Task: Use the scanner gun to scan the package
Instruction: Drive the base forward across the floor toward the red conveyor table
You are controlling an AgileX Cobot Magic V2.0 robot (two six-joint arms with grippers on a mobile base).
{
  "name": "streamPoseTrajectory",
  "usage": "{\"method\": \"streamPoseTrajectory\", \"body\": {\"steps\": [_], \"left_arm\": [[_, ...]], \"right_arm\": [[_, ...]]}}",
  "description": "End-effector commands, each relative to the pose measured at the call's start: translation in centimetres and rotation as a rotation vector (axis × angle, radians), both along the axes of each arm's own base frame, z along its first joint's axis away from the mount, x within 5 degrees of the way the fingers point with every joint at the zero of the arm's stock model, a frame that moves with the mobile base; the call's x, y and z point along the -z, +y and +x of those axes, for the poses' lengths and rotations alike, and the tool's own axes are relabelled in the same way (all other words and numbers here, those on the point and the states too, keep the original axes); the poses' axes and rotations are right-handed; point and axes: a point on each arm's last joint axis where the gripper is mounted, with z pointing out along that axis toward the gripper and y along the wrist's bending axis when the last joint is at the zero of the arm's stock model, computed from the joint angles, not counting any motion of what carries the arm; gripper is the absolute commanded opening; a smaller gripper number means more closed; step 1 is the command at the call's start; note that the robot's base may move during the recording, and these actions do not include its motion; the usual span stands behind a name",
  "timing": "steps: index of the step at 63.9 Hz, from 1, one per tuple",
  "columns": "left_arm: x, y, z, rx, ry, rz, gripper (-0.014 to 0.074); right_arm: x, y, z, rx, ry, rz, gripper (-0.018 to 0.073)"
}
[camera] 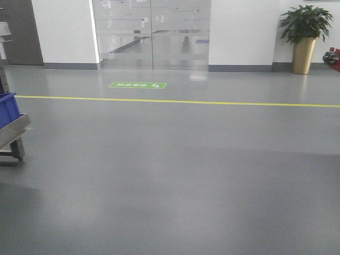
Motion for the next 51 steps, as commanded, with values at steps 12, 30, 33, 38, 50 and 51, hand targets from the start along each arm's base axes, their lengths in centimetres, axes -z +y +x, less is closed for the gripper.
{"method": "streamPoseTrajectory", "body": {"steps": [12, 30, 33, 38, 50, 51], "left_arm": [[-0.28, -0.03, -0.07, 0.005, -0.026, -0.006, -0.0111], [-0.28, -0.03, -0.07, 0.005, -0.026, -0.006, -0.0111], [-0.28, -0.03, -0.07, 0.005, -0.026, -0.006, -0.0111], [-0.28, -0.03, -0.07, 0.005, -0.026, -0.006, -0.0111], [-0.28, -0.03, -0.07, 0.005, -0.026, -0.006, -0.0111], [-0.28, -0.03, -0.07, 0.005, -0.026, -0.006, -0.0111]], "right_arm": [[-0.21, -0.04, -0.04, 0.006, -0.02, -0.009, -0.0151], [-0.21, -0.04, -0.04, 0.006, -0.02, -0.009, -0.0151], [-0.21, -0.04, -0.04, 0.006, -0.02, -0.009, -0.0151], [-0.21, -0.04, -0.04, 0.006, -0.02, -0.009, -0.0151], [-0.21, -0.04, -0.04, 0.006, -0.02, -0.009, -0.0151], [-0.21, -0.04, -0.04, 0.006, -0.02, -0.009, -0.0151]]}}
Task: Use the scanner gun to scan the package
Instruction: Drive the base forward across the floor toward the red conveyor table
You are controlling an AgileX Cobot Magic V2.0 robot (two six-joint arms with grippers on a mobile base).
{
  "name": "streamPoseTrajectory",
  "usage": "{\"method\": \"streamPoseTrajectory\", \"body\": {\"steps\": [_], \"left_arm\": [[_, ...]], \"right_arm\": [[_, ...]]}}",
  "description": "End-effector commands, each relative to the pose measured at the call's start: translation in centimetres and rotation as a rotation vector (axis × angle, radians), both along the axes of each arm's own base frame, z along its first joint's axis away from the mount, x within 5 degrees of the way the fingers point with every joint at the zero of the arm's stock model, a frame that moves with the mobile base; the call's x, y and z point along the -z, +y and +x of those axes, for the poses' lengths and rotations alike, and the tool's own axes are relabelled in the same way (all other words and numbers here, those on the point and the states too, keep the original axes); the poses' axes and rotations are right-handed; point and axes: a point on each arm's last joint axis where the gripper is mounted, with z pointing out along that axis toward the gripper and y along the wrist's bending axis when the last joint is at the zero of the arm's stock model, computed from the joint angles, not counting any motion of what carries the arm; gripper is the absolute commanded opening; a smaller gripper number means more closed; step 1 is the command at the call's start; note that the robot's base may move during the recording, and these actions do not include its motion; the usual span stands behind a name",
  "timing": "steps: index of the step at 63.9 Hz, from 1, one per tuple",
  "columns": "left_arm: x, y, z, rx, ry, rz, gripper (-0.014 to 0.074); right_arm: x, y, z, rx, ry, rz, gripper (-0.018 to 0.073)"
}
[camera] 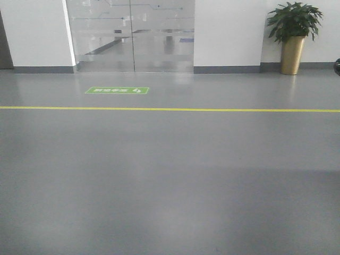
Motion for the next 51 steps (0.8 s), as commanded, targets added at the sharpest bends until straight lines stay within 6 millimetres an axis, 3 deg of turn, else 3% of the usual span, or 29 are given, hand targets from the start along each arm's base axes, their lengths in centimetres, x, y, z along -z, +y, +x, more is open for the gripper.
{"method": "streamPoseTrajectory", "body": {"steps": [1, 51], "left_arm": [[-0.28, -0.03, -0.07, 0.005, -0.026, -0.006, -0.0111], [-0.28, -0.03, -0.07, 0.005, -0.026, -0.006, -0.0111]], "right_arm": [[-0.21, -0.04, -0.04, 0.006, -0.02, -0.009, -0.0151], [-0.21, -0.04, -0.04, 0.006, -0.02, -0.009, -0.0151]]}}
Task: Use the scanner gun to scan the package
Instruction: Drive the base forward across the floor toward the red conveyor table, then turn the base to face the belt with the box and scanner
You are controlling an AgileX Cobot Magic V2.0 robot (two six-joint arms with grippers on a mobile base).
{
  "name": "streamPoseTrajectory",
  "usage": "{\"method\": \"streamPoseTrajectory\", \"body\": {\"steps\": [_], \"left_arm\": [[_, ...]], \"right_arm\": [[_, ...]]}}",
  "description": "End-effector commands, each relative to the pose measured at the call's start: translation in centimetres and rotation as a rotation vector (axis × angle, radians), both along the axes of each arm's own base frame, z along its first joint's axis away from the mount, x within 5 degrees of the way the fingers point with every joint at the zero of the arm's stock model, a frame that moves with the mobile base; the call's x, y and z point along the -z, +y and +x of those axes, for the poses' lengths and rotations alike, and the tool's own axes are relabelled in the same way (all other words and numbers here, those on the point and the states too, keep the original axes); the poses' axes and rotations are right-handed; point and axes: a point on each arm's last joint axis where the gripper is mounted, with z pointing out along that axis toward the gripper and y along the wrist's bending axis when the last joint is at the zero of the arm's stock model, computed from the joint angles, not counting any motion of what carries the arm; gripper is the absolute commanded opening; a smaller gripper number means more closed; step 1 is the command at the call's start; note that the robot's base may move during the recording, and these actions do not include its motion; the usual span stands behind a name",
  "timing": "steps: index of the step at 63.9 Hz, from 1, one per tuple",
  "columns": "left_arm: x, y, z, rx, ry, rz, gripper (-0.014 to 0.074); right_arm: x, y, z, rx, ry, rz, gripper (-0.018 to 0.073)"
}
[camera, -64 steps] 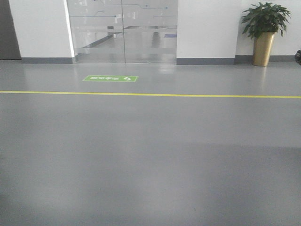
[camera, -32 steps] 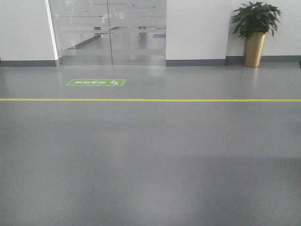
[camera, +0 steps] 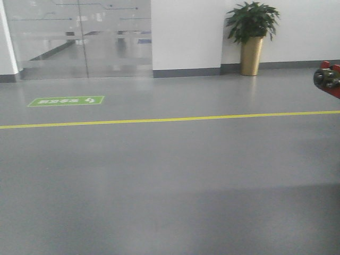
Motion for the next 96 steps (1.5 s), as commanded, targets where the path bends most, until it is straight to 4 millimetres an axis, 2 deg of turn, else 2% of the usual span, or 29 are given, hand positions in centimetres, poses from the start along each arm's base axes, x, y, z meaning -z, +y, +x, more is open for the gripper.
{"method": "streamPoseTrajectory", "body": {"steps": [1, 96], "left_arm": [[-0.28, -0.03, -0.07, 0.005, -0.026, -0.006, -0.0111], [-0.28, -0.03, -0.07, 0.005, -0.026, -0.006, -0.0111]], "right_arm": [[-0.21, -0.04, -0.04, 0.006, -0.02, -0.009, -0.0151], [-0.21, -0.04, -0.04, 0.006, -0.02, -0.009, -0.0151]]}}
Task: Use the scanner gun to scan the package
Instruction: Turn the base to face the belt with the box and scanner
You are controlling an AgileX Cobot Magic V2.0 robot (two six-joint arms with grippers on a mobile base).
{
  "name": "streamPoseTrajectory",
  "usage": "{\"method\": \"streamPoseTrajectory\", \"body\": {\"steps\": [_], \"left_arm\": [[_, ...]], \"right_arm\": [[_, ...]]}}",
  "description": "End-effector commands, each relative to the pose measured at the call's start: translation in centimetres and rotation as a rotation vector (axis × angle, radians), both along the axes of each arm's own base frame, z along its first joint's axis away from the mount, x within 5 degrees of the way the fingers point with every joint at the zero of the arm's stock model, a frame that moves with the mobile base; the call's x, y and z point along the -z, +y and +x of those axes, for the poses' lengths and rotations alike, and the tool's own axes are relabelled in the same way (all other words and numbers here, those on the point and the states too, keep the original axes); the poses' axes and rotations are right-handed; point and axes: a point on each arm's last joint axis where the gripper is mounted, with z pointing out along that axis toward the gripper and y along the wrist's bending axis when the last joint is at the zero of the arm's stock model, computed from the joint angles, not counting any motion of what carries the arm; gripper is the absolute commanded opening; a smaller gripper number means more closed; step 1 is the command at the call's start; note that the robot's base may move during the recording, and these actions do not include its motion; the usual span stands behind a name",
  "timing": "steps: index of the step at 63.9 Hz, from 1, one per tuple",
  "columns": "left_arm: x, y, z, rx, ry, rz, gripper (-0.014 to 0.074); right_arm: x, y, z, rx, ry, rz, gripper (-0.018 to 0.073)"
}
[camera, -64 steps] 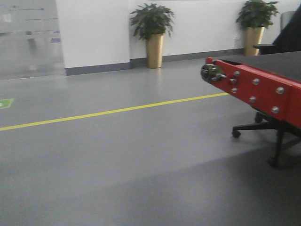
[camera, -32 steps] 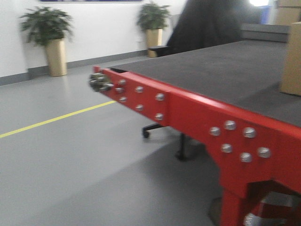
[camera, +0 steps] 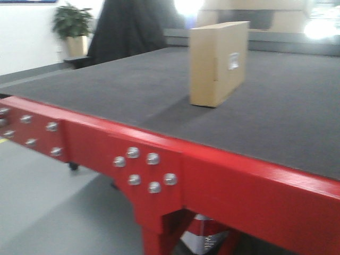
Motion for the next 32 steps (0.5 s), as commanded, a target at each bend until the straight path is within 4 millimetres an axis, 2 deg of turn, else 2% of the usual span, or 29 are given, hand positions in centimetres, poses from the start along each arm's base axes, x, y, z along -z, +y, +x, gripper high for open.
{"method": "streamPoseTrajectory", "body": {"steps": [1, 32], "left_arm": [[-0.28, -0.03, -0.07, 0.005, -0.026, -0.006, -0.0111], [-0.28, -0.03, -0.07, 0.005, -0.026, -0.006, -0.0111]], "right_arm": [[-0.21, -0.04, -0.04, 0.006, -0.02, -0.009, -0.0151], [-0.21, -0.04, -0.04, 0.006, -0.02, -0.009, -0.0151]]}}
